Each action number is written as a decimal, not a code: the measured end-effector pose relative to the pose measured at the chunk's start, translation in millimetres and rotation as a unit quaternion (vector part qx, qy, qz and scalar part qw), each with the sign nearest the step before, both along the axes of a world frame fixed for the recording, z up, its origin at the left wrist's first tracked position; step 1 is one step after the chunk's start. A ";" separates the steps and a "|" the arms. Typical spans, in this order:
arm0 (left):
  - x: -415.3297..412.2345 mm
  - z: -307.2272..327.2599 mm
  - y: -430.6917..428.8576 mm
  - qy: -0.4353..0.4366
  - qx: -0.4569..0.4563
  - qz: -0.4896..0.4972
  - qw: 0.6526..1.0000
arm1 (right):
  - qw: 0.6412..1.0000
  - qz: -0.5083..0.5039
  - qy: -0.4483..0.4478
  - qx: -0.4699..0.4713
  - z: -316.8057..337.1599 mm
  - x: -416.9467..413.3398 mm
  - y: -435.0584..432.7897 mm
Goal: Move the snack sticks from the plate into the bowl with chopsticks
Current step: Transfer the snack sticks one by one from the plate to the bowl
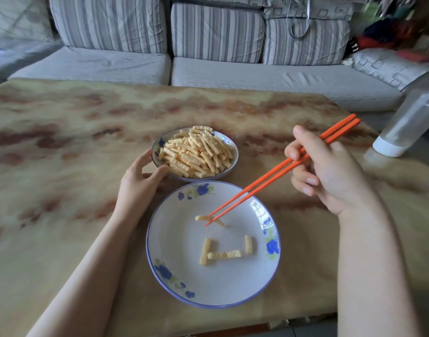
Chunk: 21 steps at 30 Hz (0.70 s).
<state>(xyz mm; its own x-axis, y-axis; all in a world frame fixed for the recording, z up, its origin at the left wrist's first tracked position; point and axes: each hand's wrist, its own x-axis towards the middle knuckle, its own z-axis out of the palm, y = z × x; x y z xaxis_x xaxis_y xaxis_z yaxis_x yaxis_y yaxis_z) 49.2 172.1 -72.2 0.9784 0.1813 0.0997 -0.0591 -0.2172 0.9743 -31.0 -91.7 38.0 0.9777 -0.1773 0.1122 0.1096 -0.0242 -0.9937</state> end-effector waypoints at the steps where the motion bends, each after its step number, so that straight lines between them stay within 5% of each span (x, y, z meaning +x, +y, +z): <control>1: 0.1 0.0 -0.2 0.000 0.001 0.000 1.000 | 1.000 -0.012 -0.007 0.007 -1.1 1.7 1.5; 12: -0.6 1.4 -1.5 0.002 -0.008 0.000 1.000 | 0.961 -0.164 -0.123 0.186 -3.8 19.0 40.7; 21: -0.8 1.3 -1.6 -0.002 -0.007 0.000 1.000 | 0.975 -0.132 -0.127 0.124 -24.1 34.4 85.8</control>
<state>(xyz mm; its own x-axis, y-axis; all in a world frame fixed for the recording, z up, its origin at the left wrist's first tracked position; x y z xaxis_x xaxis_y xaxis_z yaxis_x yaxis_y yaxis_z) 48.3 170.5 -70.8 0.9778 0.1834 0.1017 -0.0633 -0.2043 0.9769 3.4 -5.9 13.8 0.8408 -0.4717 0.2656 0.3747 0.1528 -0.9145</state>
